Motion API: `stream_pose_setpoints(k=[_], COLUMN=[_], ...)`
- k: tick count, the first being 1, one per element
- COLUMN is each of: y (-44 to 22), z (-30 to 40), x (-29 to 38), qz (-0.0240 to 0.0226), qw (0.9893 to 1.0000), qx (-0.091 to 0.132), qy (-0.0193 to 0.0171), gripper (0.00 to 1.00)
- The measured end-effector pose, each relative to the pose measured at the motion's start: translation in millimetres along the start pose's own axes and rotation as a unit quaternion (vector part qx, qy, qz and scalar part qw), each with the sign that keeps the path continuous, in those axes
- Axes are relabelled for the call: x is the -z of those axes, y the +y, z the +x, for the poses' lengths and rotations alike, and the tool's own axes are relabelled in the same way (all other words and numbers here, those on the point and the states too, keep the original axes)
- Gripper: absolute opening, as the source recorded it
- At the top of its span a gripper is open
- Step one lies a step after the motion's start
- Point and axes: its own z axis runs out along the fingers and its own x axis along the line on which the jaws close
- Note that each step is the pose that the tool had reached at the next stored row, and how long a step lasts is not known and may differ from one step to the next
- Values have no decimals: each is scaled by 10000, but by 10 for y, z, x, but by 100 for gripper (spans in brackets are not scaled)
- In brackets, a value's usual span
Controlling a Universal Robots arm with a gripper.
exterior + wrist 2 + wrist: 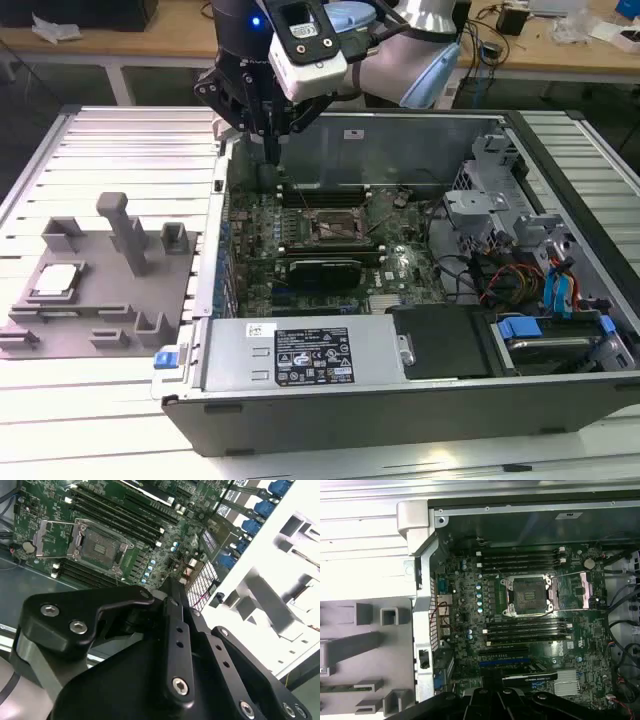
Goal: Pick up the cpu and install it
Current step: 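Reach for the cpu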
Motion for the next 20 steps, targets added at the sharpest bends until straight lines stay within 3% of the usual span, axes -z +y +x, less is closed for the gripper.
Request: stream_pose_setpoints(k=[10,20], y=[0,-7], z=[3,96], x=[0,2], qz=[0,0], qw=[10000,10000], qx=[0,0], qy=[0,0], gripper=[11,11])
